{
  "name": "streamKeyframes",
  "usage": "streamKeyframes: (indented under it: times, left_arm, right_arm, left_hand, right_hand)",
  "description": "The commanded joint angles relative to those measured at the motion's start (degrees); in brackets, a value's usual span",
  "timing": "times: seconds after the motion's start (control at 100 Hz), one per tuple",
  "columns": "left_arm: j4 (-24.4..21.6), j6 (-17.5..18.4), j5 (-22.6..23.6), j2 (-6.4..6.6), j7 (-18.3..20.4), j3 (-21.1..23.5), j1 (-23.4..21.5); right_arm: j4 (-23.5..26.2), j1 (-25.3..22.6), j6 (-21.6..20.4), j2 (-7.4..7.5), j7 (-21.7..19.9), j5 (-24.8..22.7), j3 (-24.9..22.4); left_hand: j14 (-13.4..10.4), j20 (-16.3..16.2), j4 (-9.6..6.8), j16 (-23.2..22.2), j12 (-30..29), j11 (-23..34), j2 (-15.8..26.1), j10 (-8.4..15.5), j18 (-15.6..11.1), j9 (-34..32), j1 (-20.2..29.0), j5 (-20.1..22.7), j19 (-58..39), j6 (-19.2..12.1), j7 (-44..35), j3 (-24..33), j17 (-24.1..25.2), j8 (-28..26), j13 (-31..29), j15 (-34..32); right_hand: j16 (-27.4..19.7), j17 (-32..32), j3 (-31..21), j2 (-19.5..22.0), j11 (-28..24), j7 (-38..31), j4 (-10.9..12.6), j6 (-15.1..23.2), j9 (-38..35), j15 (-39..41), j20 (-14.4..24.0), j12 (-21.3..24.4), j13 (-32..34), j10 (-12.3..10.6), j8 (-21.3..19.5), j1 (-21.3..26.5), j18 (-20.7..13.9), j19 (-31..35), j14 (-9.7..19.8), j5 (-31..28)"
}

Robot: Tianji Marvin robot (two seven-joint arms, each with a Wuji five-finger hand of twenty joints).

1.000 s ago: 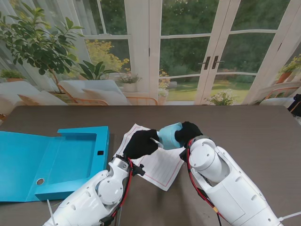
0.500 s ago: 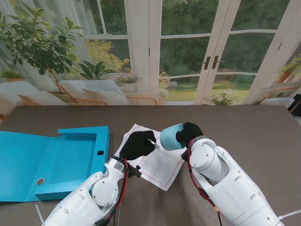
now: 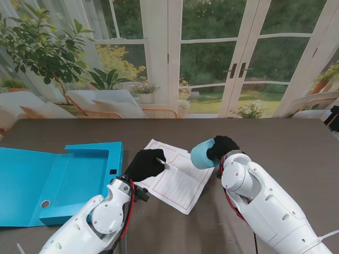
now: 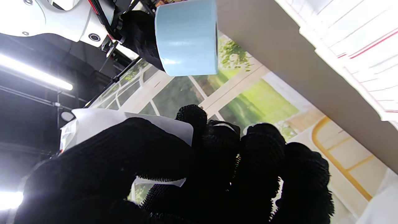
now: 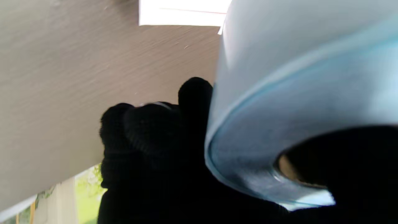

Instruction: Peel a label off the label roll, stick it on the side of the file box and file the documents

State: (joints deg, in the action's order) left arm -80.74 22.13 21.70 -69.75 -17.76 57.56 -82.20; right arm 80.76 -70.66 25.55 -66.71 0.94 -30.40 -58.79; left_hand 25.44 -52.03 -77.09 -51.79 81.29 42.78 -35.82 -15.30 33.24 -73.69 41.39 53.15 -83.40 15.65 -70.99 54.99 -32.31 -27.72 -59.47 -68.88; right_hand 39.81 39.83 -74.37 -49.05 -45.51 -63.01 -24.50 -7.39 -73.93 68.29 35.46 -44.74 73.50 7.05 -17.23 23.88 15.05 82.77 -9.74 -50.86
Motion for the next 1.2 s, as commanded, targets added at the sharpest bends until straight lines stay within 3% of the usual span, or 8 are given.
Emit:
streamKeyframes:
  times: [0.0, 0.36, 0.37, 0.42, 0.43, 0.5, 0.82, 1.19]
  left_arm:
    - [-0.8, -0.4, 0.0, 0.91, 1.5, 0.6, -0.8]
    - [-3.9, -3.0, 0.9, 2.10, 4.4, 3.5, -3.7]
    - [-4.0, -3.1, 0.9, 2.12, 4.4, 3.6, -3.7]
    - [-4.3, -3.2, 1.0, 2.22, 4.6, 3.9, -4.0]
    - [-4.3, -3.2, 1.0, 2.24, 4.6, 3.9, -4.1]
    - [-4.7, -3.4, 1.2, 2.35, 4.9, 4.3, -4.4]
    - [-6.0, -4.2, 1.8, 2.63, 5.3, 5.1, -5.5]
    - [-6.9, -4.9, 1.8, 2.82, 6.0, 5.5, -6.2]
  right_arm:
    - [-0.8, 1.1, -0.8, 0.80, -1.0, -0.6, 0.0]
    - [-6.4, 4.3, -3.1, 2.78, -4.2, -8.8, 1.4]
    - [-6.5, 4.4, -3.2, 2.84, -4.3, -9.0, 1.4]
    - [-7.2, 4.8, -3.5, 3.13, -5.0, -9.9, 1.7]
    - [-7.3, 4.9, -3.5, 3.18, -5.1, -10.1, 1.8]
    - [-8.4, 5.6, -4.0, 3.62, -6.1, -11.6, 2.5]
    - [-13.9, 9.3, -5.3, 5.56, -11.0, -17.6, 6.9]
    - [-19.3, 13.9, -4.6, 6.46, -14.5, -18.7, 13.8]
  left_hand:
    - [5.1, -0.3, -2.17, -0.7, 1.2, 0.1, 0.9, 0.3, -0.3, -1.3, 1.2, -0.3, -2.9, 2.0, -0.7, 1.4, 0.1, -0.7, -0.1, -1.2]
    - [4.9, -0.8, -1.90, -0.7, 1.7, 0.3, 1.4, 0.3, -0.6, -0.7, 0.9, -0.9, -2.6, 2.0, -0.8, 1.3, 0.7, -1.1, 0.5, -1.5]
    - [4.8, -0.9, -0.26, -1.0, 1.7, 0.3, 2.5, 0.3, -0.6, -0.7, -0.3, -0.8, -2.5, 2.0, -0.9, -0.7, 0.7, -1.1, 0.9, -1.9]
    - [4.9, -1.1, -1.67, -0.8, 1.7, 0.3, 1.6, 0.3, -0.7, -0.6, 0.7, -1.0, -2.5, 1.9, -0.8, 1.1, 0.7, -1.1, 0.7, -1.6]
    - [4.7, -1.1, -0.10, -1.0, 1.7, 0.3, 2.7, 0.4, -0.7, -0.6, -0.5, -1.0, -2.4, 1.9, -0.8, -0.8, 0.8, -1.1, 1.0, -1.9]
    - [4.9, -1.3, -1.68, -0.8, 1.7, 0.3, 1.6, 0.3, -0.7, -0.5, 0.7, -1.0, -2.3, 1.8, -0.8, 1.2, 0.8, -1.2, 0.8, -1.5]
    - [4.7, -1.4, -1.64, -0.8, 1.8, 0.4, 1.8, 0.4, -1.0, -0.3, 0.6, -1.2, -2.2, 1.7, -0.8, 1.2, 1.0, -1.3, 1.0, -1.5]
    - [4.7, -1.6, -1.59, -0.8, 1.8, 0.4, 1.9, 0.4, -1.2, -0.1, 0.5, -1.4, -2.1, 1.7, -0.9, 1.2, 1.2, -1.4, 1.2, -1.5]
  right_hand:
    - [-0.2, 9.7, -7.6, 4.4, -1.0, -6.9, 3.0, 10.6, -1.0, 0.1, -0.3, 0.3, 1.4, 0.5, -4.7, 2.1, 0.2, 2.6, 1.0, -5.4]
    - [-0.3, 9.9, -7.2, 5.1, -1.0, -7.0, 2.9, 11.9, -0.9, -0.2, -0.6, 0.4, 1.5, -0.4, -4.7, 1.2, -0.8, 2.4, 2.2, -5.0]
    - [-0.3, 9.9, -7.2, 5.1, -1.0, -7.0, 2.9, 12.0, -0.9, -0.2, -0.6, 0.4, 1.5, -0.5, -4.7, 1.1, -0.9, 2.4, 2.4, -5.0]
    - [-0.4, 9.9, -7.0, 5.4, -1.0, -7.0, 2.9, 12.3, -0.8, -0.3, -0.6, 0.4, 1.5, -0.6, -4.7, 1.0, -1.0, 2.4, 2.5, -4.9]
    - [-0.4, 9.9, -7.0, 5.4, -1.0, -7.1, 2.9, 12.4, -0.8, -0.3, -0.7, 0.4, 1.5, -0.7, -4.7, 1.0, -1.0, 2.4, 2.5, -4.9]
    - [-0.5, 9.8, -6.8, 5.7, -1.0, -7.1, 2.9, 12.9, -0.6, -0.5, -0.8, 0.4, 1.5, -0.9, -4.7, 0.8, -1.5, 2.3, 2.7, -4.8]
    - [-0.9, 9.5, -5.6, 7.3, -1.2, -7.5, 3.0, 15.2, 0.2, -1.6, -1.1, 0.4, 1.6, -2.5, -4.8, -0.4, -3.4, 1.9, 4.3, -3.6]
    - [-1.8, 8.3, -3.0, 10.0, -1.5, -7.8, 3.4, 17.9, 2.2, -4.1, -1.3, 0.5, 1.6, -3.8, -4.4, -1.3, -5.8, 1.1, 5.3, -1.9]
